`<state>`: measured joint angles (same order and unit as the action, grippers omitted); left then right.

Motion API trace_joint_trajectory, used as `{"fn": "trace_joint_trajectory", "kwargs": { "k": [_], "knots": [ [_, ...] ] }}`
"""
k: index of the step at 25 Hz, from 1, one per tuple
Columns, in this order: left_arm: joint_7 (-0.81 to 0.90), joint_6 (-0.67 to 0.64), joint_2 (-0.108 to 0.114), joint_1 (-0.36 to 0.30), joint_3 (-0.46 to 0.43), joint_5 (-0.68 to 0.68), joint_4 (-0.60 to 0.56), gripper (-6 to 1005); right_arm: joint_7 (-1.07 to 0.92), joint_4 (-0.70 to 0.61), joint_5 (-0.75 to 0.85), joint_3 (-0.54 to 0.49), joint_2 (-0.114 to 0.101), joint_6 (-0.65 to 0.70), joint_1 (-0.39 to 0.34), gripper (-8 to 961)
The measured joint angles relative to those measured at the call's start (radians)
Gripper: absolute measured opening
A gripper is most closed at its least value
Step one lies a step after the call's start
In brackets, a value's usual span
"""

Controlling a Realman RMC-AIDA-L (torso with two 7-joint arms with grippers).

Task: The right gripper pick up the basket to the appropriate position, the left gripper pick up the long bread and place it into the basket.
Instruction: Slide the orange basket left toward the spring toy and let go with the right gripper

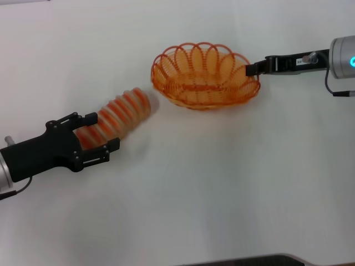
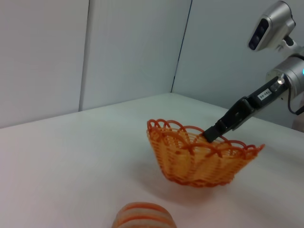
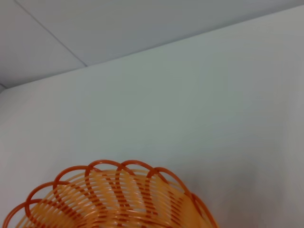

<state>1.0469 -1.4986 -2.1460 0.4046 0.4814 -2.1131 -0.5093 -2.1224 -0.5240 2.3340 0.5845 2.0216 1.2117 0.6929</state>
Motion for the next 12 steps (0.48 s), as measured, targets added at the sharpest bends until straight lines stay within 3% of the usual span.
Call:
{"fn": "trace_joint_trajectory", "kwargs": {
  "k": [12],
  "knots": [
    [-0.001,0.002,0.000,0.007,0.001,0.001,0.000,803,0.008,0.027,0.000,0.000,0.013,-0.027,0.002,99]
  ]
}}
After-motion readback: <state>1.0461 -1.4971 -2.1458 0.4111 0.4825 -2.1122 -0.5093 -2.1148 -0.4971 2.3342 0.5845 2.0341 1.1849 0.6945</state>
